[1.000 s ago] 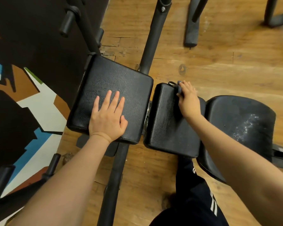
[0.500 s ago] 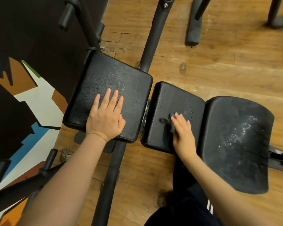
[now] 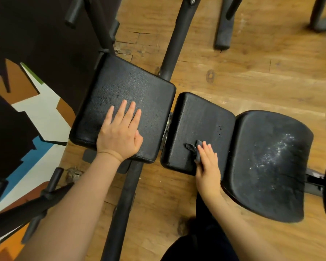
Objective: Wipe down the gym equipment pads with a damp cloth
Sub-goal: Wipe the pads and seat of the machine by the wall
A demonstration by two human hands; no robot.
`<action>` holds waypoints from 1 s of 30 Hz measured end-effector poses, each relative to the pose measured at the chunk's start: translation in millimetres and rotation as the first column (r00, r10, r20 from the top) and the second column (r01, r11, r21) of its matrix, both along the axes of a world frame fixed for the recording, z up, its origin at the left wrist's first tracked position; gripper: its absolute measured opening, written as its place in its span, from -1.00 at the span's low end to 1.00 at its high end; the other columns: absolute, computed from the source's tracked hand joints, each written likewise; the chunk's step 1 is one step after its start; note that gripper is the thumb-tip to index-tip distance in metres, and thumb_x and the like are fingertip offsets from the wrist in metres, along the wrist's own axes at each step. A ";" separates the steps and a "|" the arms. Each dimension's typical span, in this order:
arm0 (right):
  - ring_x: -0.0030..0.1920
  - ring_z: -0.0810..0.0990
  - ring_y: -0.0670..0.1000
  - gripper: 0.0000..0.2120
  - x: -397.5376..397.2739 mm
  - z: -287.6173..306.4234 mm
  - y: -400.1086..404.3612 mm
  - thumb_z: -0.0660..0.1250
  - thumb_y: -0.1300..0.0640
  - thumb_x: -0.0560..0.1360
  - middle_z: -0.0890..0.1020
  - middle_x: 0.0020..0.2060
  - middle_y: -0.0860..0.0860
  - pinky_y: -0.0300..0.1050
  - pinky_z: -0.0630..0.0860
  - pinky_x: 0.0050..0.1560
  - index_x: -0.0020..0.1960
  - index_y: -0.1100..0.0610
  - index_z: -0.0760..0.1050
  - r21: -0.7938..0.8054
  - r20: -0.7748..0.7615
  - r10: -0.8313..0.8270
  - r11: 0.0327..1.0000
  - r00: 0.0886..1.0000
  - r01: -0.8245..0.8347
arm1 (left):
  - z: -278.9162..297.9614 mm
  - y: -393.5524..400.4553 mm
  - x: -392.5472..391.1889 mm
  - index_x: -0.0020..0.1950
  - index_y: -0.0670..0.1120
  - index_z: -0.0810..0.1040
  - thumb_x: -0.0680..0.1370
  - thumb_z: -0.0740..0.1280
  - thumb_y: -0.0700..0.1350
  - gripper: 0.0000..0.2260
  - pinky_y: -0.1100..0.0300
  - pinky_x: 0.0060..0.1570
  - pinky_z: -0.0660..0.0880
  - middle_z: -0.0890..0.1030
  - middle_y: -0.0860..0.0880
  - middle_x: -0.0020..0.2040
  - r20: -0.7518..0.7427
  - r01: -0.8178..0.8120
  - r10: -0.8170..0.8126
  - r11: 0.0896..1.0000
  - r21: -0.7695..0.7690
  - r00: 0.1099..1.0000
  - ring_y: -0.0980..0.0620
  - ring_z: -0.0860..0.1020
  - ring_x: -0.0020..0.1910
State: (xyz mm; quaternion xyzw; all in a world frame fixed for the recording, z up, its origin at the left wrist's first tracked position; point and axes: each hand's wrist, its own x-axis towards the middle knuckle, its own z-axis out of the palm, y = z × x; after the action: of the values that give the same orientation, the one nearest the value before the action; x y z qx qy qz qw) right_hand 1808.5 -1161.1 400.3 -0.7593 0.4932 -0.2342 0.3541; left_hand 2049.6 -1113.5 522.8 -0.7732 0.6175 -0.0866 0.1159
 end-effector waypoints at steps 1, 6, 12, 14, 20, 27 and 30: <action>0.38 0.23 0.02 -0.46 -2.9 0.4 2.8 0.27 0.53 0.37 0.34 0.35 0.07 0.01 0.01 0.44 0.32 0.28 0.40 0.000 -0.015 0.023 1.000 1.000 -0.023 | -0.4 0.3 -0.3 0.32 -0.22 0.49 0.43 0.11 -0.07 -0.49 -0.18 0.35 0.23 0.47 -0.23 0.35 -0.004 0.000 0.000 1.000 -0.001 1.000 -0.23 0.38 0.37; 0.38 0.28 0.18 -0.47 8.8 4.7 -50.3 0.15 0.47 0.35 0.41 0.33 0.24 0.15 0.04 0.39 0.31 0.30 0.41 -0.007 -0.055 0.106 0.994 0.993 -0.107 | -1.3 0.6 -1.0 0.32 -0.22 0.50 0.43 0.11 -0.07 -0.49 -0.18 0.35 0.24 0.47 -0.22 0.35 -0.006 0.002 -0.002 1.000 -0.016 1.000 -0.23 0.39 0.37; 0.46 0.20 0.13 -0.47 39.0 9.3 -130.0 0.14 0.45 0.44 0.30 0.42 0.16 -0.05 -0.07 0.45 0.39 0.22 0.34 0.029 -0.098 -0.073 0.997 0.993 0.076 | -2.9 1.5 0.1 0.32 -0.22 0.50 0.43 0.13 -0.08 -0.50 -0.19 0.34 0.27 0.48 -0.22 0.34 -0.004 0.013 -0.013 1.000 -0.027 1.000 -0.23 0.40 0.36; 0.46 0.19 0.13 -0.48 36.8 7.2 -121.4 0.15 0.45 0.44 0.30 0.42 0.16 -0.06 -0.06 0.45 0.38 0.23 0.34 0.038 -0.084 -0.093 0.995 0.992 0.097 | -3.2 1.4 0.0 0.31 -0.22 0.51 0.43 0.12 -0.08 -0.50 -0.19 0.33 0.27 0.48 -0.22 0.34 -0.008 0.012 -0.013 1.000 -0.028 1.000 -0.23 0.40 0.36; 0.41 0.25 0.10 -0.54 -0.7 -2.6 -8.2 0.21 0.44 0.42 0.36 0.34 0.11 -0.18 -0.01 0.46 0.32 0.29 0.40 0.010 0.034 -0.064 0.998 0.997 0.063 | -1.0 0.5 -0.7 0.33 -0.23 0.49 0.44 0.10 -0.06 -0.49 -0.20 0.34 0.27 0.46 -0.23 0.36 -0.017 0.004 -0.004 1.000 -0.001 1.000 -0.24 0.38 0.38; 0.39 0.25 0.02 -0.51 -19.9 -6.9 -21.6 0.25 0.46 0.37 0.43 0.32 0.20 0.04 0.07 0.43 0.30 0.29 0.42 -0.060 -0.078 0.144 0.987 0.987 -0.148 | -3.3 1.4 0.6 0.32 -0.26 0.49 0.44 0.11 -0.06 -0.49 -0.16 0.34 0.22 0.46 -0.27 0.34 0.007 0.042 -0.042 0.999 -0.001 0.999 -0.26 0.40 0.35; 0.41 0.26 0.15 -0.47 -3.2 -7.2 -73.5 0.20 0.52 0.38 0.38 0.36 0.22 0.06 0.04 0.42 0.33 0.29 0.39 -0.009 -0.100 0.035 0.999 0.994 -0.036 | -3.7 1.5 2.3 0.31 -0.27 0.49 0.45 0.11 -0.06 -0.49 -0.15 0.34 0.21 0.47 -0.28 0.34 0.012 0.049 -0.049 0.999 -0.007 0.999 -0.26 0.41 0.35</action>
State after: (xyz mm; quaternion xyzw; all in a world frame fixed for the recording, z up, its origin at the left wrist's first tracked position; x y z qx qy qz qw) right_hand 1805.3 -1234.7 393.1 -0.7806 0.4953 -0.1923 0.3293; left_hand 2051.9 -1112.0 519.1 -0.7578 0.6351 -0.0962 0.1148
